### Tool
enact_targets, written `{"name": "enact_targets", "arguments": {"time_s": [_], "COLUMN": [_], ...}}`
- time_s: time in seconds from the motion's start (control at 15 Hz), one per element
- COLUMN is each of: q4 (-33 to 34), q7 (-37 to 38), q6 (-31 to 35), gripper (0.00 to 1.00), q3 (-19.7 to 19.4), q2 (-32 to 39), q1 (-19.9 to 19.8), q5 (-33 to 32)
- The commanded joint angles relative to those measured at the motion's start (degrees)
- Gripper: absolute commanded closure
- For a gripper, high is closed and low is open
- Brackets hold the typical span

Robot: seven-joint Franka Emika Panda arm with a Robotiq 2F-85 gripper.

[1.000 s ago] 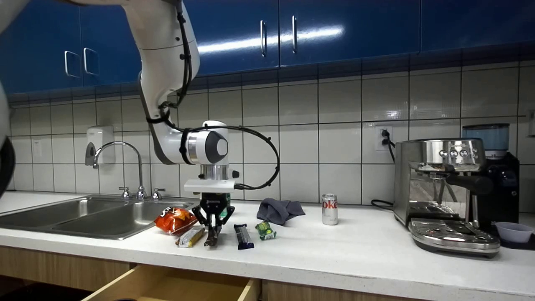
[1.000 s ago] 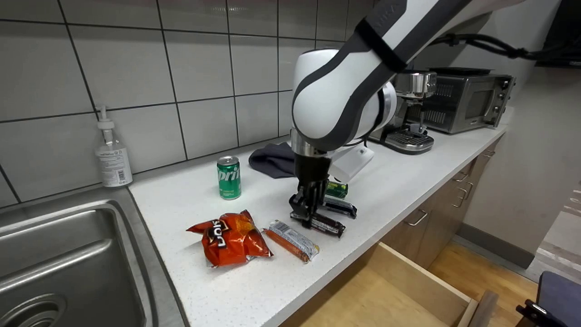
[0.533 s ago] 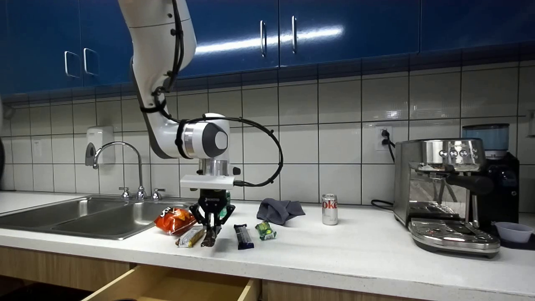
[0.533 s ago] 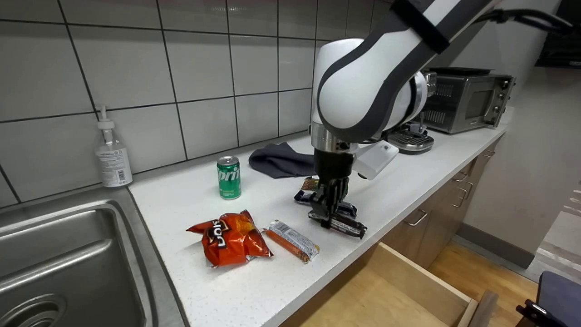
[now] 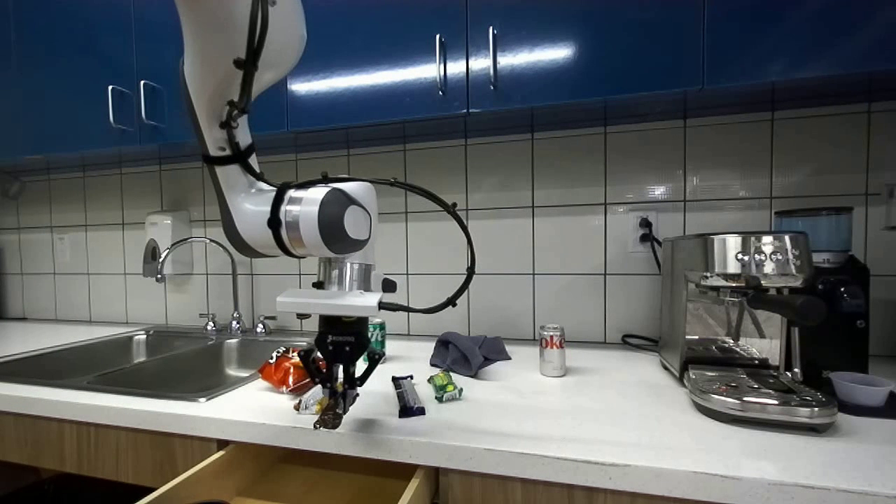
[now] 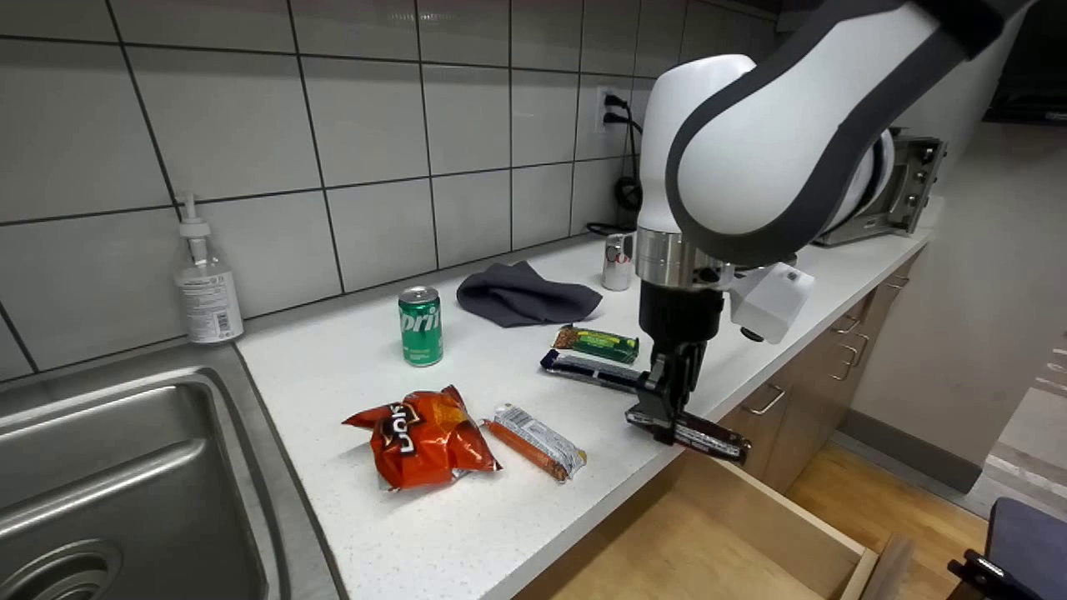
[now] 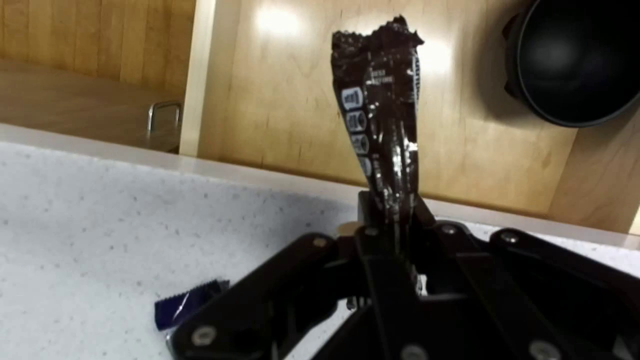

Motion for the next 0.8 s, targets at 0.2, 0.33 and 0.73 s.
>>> {"name": "enact_targets", "arguments": {"time_s": [0.2,0.33,0.73], "q4": [-11.29,-13.59,-18.16], "q7": [-1.33,-1.08,-0.05], "q6": [0.82,1.34,6.93], "gripper": [0.96,0.96,0.96], "q3": [-1.14,-2.05,-4.92], "q2": [-9.13,-10.33,-9.84], "q1": [-0.68,-0.8,-1.53], "q5": [1.44,0.9,-0.01]}}
